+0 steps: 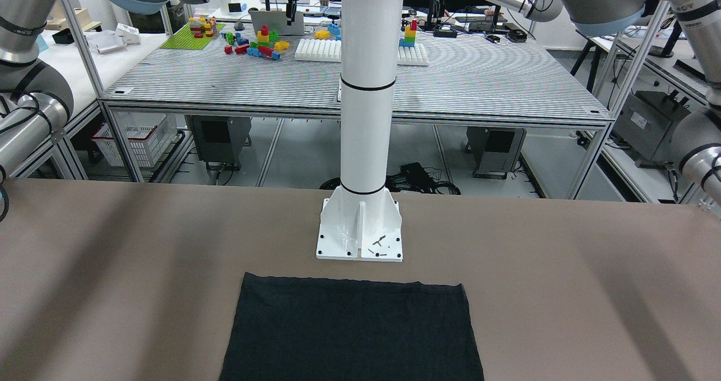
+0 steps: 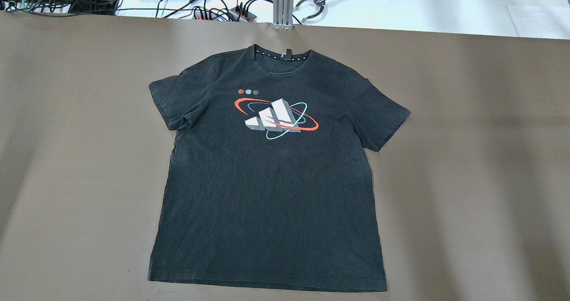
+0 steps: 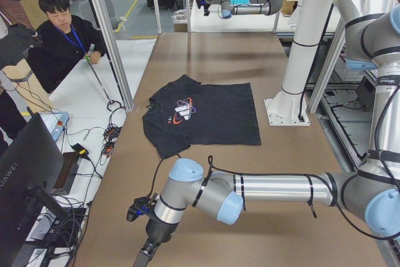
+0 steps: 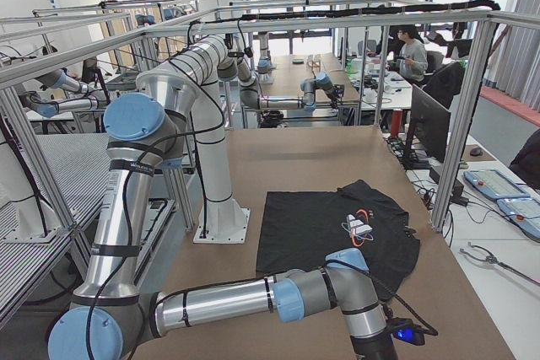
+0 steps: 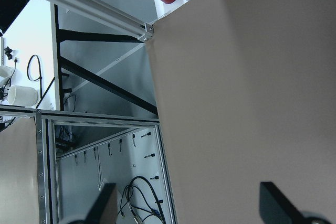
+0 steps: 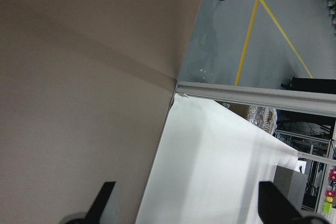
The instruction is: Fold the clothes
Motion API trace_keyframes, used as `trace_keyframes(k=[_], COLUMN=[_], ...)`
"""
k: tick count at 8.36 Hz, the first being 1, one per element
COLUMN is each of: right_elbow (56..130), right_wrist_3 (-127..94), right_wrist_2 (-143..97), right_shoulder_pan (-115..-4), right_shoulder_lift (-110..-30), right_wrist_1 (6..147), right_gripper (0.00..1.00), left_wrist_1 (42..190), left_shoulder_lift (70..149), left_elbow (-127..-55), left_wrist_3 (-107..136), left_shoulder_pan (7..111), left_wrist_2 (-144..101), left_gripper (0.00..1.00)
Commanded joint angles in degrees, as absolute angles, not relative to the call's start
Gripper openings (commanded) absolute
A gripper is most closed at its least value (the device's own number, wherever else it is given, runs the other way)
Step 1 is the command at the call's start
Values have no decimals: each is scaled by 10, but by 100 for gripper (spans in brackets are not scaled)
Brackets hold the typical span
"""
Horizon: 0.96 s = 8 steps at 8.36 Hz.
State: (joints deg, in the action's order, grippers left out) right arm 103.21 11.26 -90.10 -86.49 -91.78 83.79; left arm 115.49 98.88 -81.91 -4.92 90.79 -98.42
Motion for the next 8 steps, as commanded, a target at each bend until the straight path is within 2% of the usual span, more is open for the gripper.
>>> trace_keyframes(k=[1, 8], right_elbow=[1015, 1040], right_wrist_3=[113, 115], right_wrist_2=[-902, -902], right_shoulder_pan=[-865, -865], right_shoulder_lift=[-902, -902], right_wrist_1=[838, 835], right_gripper=[94, 94], left_wrist_1=[1155, 1155], left_shoulder_lift=[989, 990], left_elbow=[-819, -823], left_wrist_3=[-50, -51], left_shoulder_pan=[908, 907], left_wrist_2=[-984, -985], left_gripper=[95, 95])
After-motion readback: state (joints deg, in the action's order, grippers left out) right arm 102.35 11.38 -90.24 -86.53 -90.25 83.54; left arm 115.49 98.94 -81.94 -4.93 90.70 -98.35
